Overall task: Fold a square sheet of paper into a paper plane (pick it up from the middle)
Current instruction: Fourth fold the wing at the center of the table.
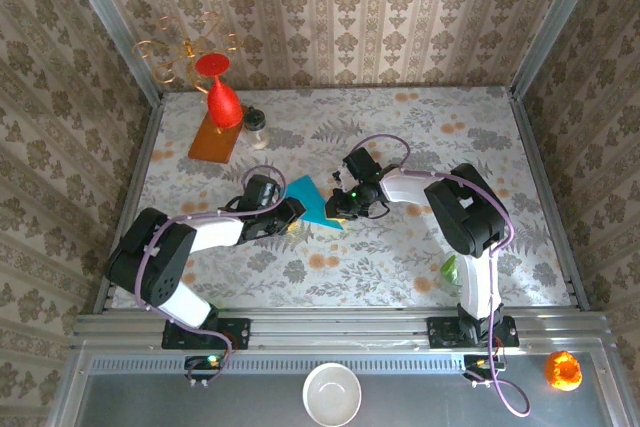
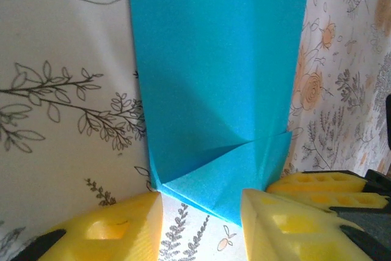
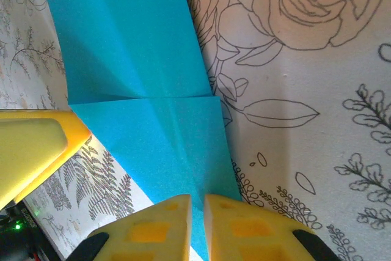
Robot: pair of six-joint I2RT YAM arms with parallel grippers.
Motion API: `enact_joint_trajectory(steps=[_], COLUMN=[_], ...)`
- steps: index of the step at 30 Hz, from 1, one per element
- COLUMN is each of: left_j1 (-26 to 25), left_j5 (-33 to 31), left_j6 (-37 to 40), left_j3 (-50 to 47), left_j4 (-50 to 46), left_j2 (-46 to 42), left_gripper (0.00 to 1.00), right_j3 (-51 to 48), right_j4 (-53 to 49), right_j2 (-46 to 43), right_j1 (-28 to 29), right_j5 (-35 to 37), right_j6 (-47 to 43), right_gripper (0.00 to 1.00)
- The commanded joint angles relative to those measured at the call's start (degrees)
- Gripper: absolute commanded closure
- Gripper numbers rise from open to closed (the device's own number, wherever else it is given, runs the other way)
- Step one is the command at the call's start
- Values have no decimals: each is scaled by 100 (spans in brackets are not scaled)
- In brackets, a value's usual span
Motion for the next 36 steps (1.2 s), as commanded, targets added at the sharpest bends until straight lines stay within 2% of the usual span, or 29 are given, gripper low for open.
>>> enact_joint_trajectory(steps=[1,7,19,28,36], left_j1=[-9,0,112,158,211], left_j5=[75,201,182,684,1002], left_j6=[-141,-217,-108,262,275], left_j3=[44,37,-32,315,422], left_j4=[328,734,528,748,879], left_j2=[168,253,60,351,654], left_gripper=[61,66,69,72,72], right_j3=[16,14,6,-12,-46], right_j4=[-388,-416,-416,-363,-273], right_j2=[235,225,253,241,188], right_j1=[-22,-22,-39,-57,-92], right_j5=[284,299,301,266,204], right_j6=[-49,-64,-72,-111,-119], right_gripper=[83,83,83,83,82])
